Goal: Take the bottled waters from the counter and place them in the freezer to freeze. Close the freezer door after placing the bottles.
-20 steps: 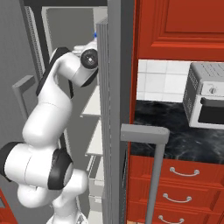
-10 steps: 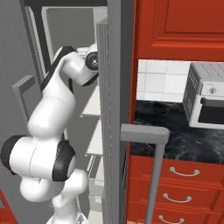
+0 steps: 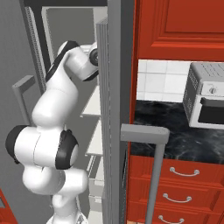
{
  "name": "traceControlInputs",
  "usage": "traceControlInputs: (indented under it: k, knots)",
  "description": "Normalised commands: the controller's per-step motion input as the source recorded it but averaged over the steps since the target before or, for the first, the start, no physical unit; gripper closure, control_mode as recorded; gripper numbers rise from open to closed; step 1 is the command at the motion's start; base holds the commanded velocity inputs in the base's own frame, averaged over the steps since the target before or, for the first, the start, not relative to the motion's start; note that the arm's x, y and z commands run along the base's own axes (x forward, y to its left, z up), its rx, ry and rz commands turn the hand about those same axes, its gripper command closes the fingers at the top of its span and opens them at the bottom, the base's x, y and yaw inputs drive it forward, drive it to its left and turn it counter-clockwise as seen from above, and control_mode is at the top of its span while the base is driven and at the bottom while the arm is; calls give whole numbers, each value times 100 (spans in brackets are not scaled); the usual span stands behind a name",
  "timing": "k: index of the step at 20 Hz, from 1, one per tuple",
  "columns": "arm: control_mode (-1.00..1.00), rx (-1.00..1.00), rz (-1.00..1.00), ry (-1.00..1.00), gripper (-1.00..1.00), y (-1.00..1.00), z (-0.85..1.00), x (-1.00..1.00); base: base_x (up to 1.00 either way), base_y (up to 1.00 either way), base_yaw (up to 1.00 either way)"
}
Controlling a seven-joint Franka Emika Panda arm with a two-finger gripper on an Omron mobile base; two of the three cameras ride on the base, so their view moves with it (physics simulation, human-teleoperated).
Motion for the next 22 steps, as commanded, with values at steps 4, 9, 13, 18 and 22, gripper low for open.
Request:
traceControlInputs:
  k: [4,9,13,18,22]
  knots:
    - [-100,0,1,0,100,0,-16,25,0,0,0]
    - [-100,-2,0,0,100,0,-22,17,0,0,0]
    - [-100,-1,0,-2,100,0,-19,8,0,0,0]
    - [-100,0,0,0,100,0,-4,0,0,0,0]
    - [-100,0,0,0,-100,0,-1,0,0,0,0]
